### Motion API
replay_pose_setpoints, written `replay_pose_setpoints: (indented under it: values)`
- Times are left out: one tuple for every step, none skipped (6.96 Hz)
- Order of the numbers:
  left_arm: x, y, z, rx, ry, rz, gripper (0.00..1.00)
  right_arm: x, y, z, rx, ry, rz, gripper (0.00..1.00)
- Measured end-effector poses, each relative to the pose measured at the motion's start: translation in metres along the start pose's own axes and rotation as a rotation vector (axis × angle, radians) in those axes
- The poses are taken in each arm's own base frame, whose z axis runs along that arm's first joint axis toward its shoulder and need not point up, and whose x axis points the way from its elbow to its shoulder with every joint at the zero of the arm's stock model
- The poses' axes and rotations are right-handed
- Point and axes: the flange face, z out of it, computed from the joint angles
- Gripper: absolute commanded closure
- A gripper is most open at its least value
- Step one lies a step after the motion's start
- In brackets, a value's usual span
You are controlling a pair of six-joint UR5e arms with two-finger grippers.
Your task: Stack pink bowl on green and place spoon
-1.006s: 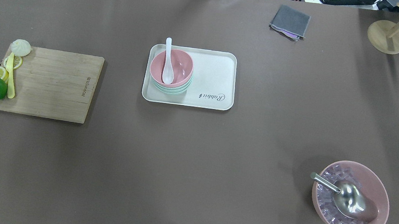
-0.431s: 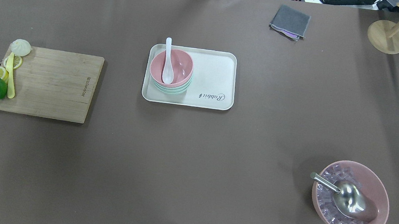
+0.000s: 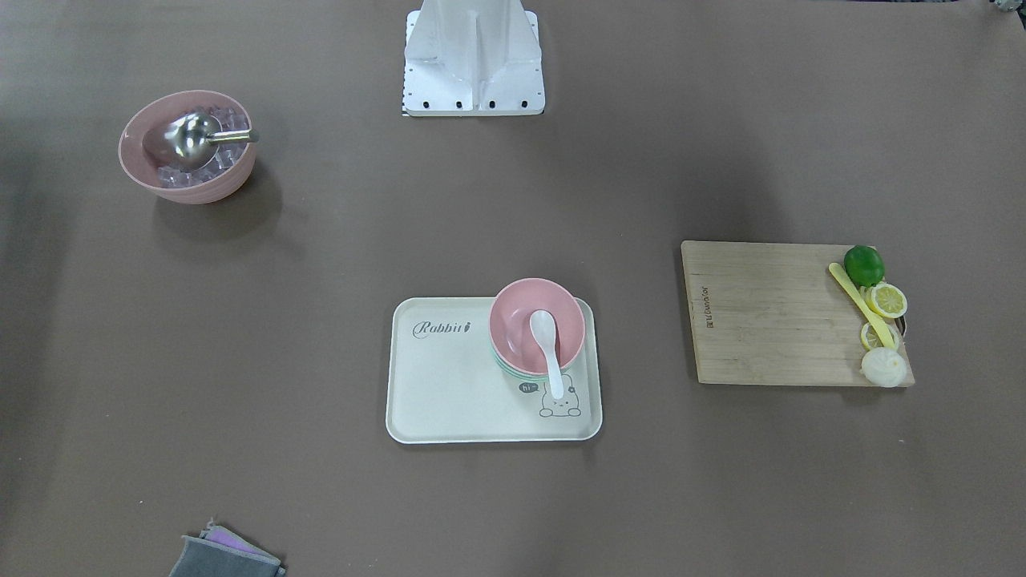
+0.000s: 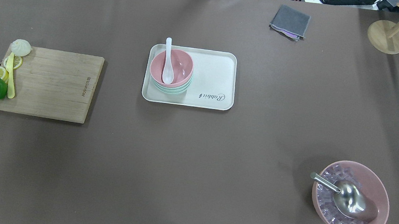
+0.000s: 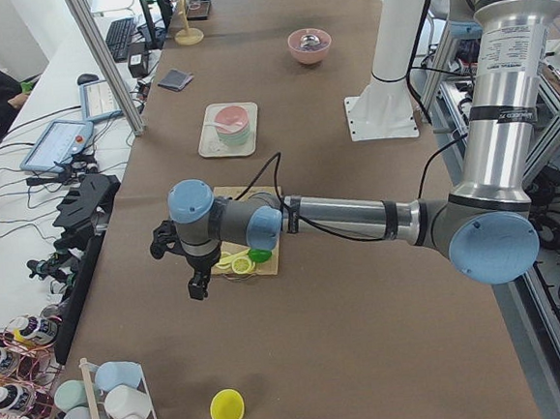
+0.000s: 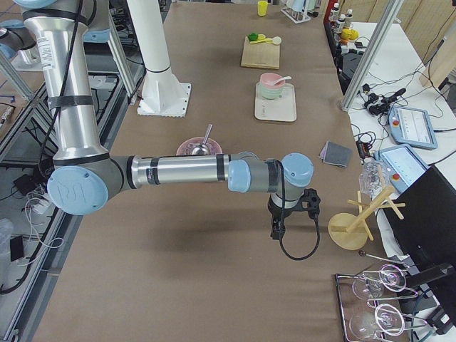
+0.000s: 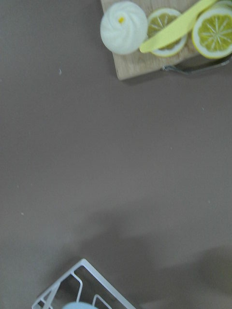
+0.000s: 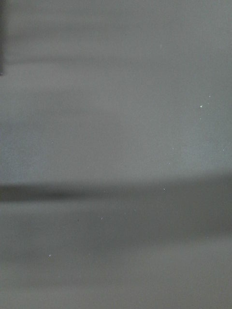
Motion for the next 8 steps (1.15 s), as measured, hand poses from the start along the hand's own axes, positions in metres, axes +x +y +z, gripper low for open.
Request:
replay_pose_setpoints:
  values:
    - [-0.001, -0.007, -0.010, -0.016, 0.031, -0.042, 0.01, -0.002, 0.000, -0.001, 0.002, -0.009, -0.001, 0.00]
    - [-0.006, -0.007, -0.009, -0.031, 0.042, -0.067, 0.01, -0.003, 0.000, -0.002, 0.002, -0.019, -0.002, 0.00]
    - [-0.013, -0.005, -0.004, -0.045, 0.046, -0.085, 0.01, -0.006, 0.000, -0.003, 0.006, -0.033, -0.006, 0.00]
    - [-0.019, -0.003, 0.002, -0.057, 0.048, -0.097, 0.01, -0.010, -0.001, -0.006, 0.011, -0.044, -0.012, 0.00]
    - [-0.023, -0.002, 0.005, -0.062, 0.049, -0.103, 0.01, -0.013, 0.000, -0.008, 0.014, -0.049, -0.016, 0.00]
    - [-0.025, -0.002, 0.007, -0.064, 0.049, -0.106, 0.01, -0.014, 0.000, -0.009, 0.016, -0.049, -0.017, 0.00]
    - [-0.026, 0.000, 0.008, -0.067, 0.049, -0.109, 0.01, -0.013, 0.000, -0.009, 0.015, -0.048, -0.016, 0.00]
    - [-0.027, 0.003, 0.009, -0.068, 0.049, -0.112, 0.01, -0.010, 0.002, -0.006, 0.010, -0.046, -0.012, 0.00]
